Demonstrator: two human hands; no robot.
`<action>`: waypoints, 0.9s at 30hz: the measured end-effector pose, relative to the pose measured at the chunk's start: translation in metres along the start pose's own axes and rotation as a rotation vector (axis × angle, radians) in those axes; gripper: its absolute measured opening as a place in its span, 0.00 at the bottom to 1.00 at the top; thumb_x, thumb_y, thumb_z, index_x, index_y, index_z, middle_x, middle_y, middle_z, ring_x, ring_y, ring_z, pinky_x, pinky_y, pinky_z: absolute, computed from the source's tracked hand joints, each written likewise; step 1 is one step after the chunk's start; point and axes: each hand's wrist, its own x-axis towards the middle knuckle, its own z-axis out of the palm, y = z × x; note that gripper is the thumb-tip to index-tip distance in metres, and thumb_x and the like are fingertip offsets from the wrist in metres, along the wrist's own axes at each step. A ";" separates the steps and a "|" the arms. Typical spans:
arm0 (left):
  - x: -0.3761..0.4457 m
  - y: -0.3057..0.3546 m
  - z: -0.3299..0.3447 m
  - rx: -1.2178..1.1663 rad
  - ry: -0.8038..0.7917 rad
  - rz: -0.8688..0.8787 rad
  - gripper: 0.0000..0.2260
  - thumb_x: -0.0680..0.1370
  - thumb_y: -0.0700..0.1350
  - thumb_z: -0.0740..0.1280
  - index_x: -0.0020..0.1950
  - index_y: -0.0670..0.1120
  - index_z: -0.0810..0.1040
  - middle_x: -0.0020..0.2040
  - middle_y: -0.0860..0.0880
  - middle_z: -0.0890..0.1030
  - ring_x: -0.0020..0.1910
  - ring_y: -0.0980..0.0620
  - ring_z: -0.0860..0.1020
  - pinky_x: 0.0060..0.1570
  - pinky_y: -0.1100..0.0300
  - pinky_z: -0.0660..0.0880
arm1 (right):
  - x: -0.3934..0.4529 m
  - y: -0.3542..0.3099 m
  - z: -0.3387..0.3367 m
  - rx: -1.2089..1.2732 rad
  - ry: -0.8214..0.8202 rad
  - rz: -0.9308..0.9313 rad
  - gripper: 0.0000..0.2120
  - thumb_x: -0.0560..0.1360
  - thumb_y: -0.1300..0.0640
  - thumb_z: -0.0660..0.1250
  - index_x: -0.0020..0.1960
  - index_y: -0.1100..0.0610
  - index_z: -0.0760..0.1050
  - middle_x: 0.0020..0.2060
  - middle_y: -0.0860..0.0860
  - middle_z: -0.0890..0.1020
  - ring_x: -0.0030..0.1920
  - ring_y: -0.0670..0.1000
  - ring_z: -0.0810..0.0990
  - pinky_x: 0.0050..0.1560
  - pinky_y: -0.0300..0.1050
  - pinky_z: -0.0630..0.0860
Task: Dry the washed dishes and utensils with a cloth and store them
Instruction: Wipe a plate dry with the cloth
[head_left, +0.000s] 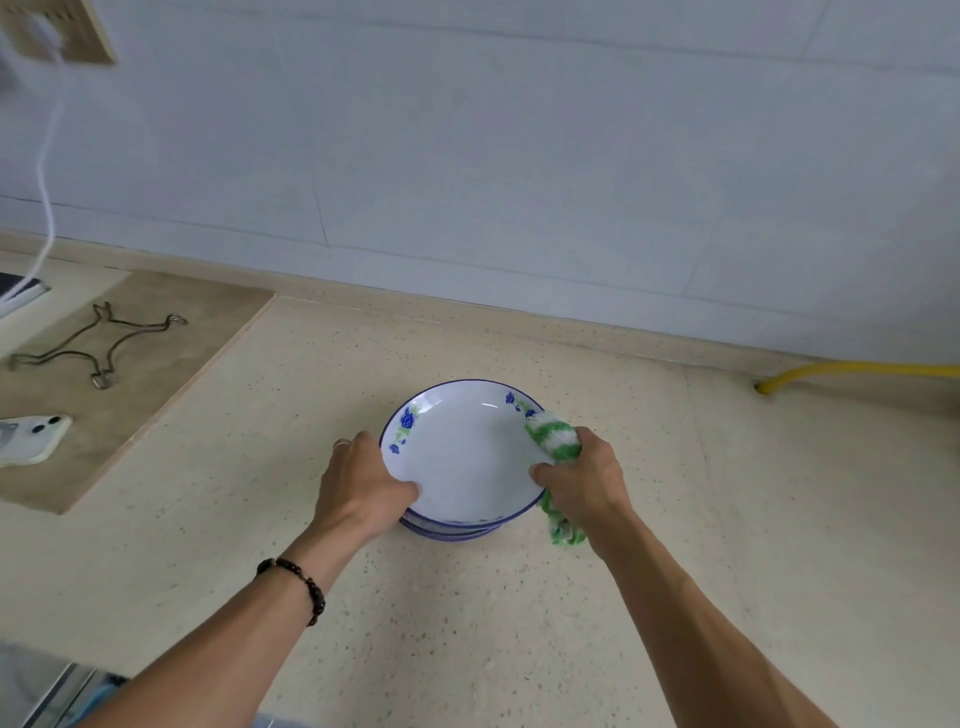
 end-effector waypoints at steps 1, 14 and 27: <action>-0.004 0.006 -0.004 -0.005 0.001 0.016 0.23 0.56 0.53 0.68 0.49 0.47 0.77 0.49 0.47 0.80 0.43 0.47 0.79 0.33 0.60 0.70 | -0.007 -0.004 -0.008 0.032 0.017 0.007 0.19 0.71 0.61 0.73 0.61 0.56 0.75 0.49 0.55 0.82 0.47 0.56 0.82 0.43 0.49 0.80; -0.110 0.137 0.002 -0.226 -0.123 0.356 0.09 0.73 0.46 0.69 0.49 0.49 0.71 0.53 0.48 0.75 0.49 0.46 0.78 0.44 0.51 0.79 | -0.143 0.021 -0.147 0.385 0.369 0.144 0.09 0.69 0.65 0.71 0.47 0.56 0.77 0.41 0.57 0.82 0.40 0.57 0.81 0.45 0.54 0.81; -0.345 0.270 0.155 -0.626 -0.718 0.263 0.13 0.82 0.48 0.64 0.62 0.47 0.64 0.54 0.50 0.74 0.47 0.50 0.78 0.28 0.57 0.79 | -0.311 0.190 -0.319 0.658 0.730 0.358 0.05 0.70 0.67 0.69 0.45 0.62 0.78 0.40 0.60 0.82 0.42 0.61 0.84 0.47 0.61 0.82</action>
